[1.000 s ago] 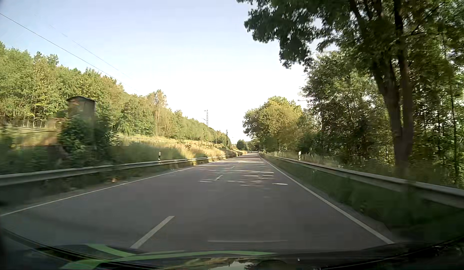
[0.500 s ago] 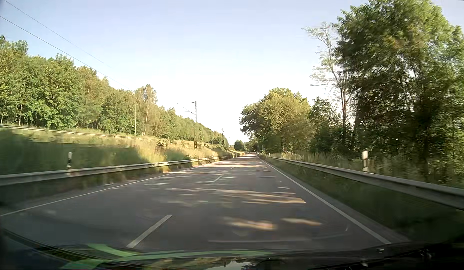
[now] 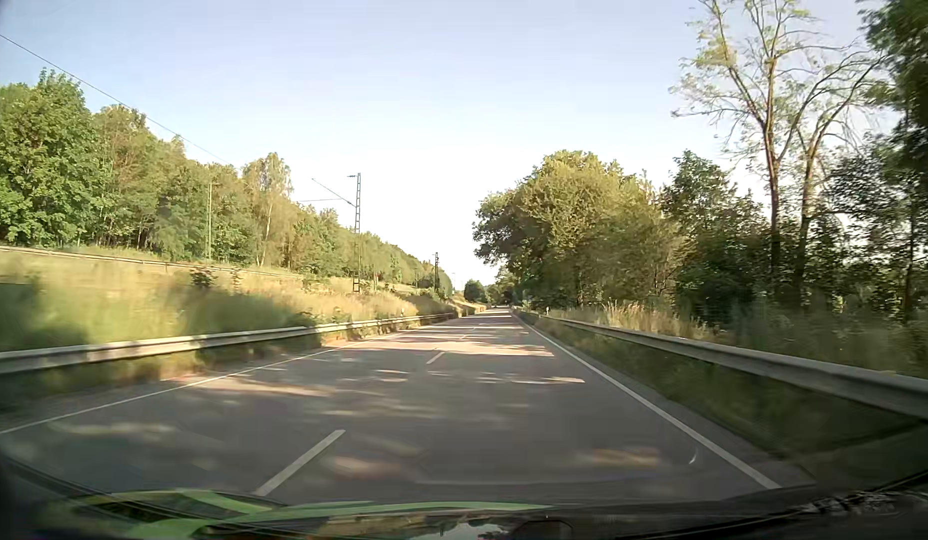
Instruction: Follow the waypoints while adhering to traffic rules and regulations
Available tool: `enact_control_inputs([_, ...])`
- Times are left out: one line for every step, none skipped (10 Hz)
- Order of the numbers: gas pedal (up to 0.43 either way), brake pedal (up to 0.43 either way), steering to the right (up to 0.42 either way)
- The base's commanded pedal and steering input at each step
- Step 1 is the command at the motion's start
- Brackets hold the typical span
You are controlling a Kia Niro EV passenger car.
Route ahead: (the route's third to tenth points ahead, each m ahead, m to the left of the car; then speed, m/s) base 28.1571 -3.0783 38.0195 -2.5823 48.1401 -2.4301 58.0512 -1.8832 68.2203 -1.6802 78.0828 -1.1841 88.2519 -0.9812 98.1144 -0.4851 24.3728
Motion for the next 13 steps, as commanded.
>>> enact_control_inputs([0.228,0.0,-0.001])
enact_control_inputs([0.228,0.0,-0.001])
enact_control_inputs([0.228,0.0,0.0])
enact_control_inputs([0.248,0.0,-0.001])
enact_control_inputs([0.26,0.0,-0.001])
enact_control_inputs([0.268,0.0,0.0])
enact_control_inputs([0.28,0.0,-0.001])
enact_control_inputs([0.28,0.0,-0.001])
enact_control_inputs([0.28,0.0,-0.001])
enact_control_inputs([0.28,0.0,0.0])
enact_control_inputs([0.26,0.0,0.0])
enact_control_inputs([0.248,0.0,0.0])
enact_control_inputs([0.248,0.0,-0.001])
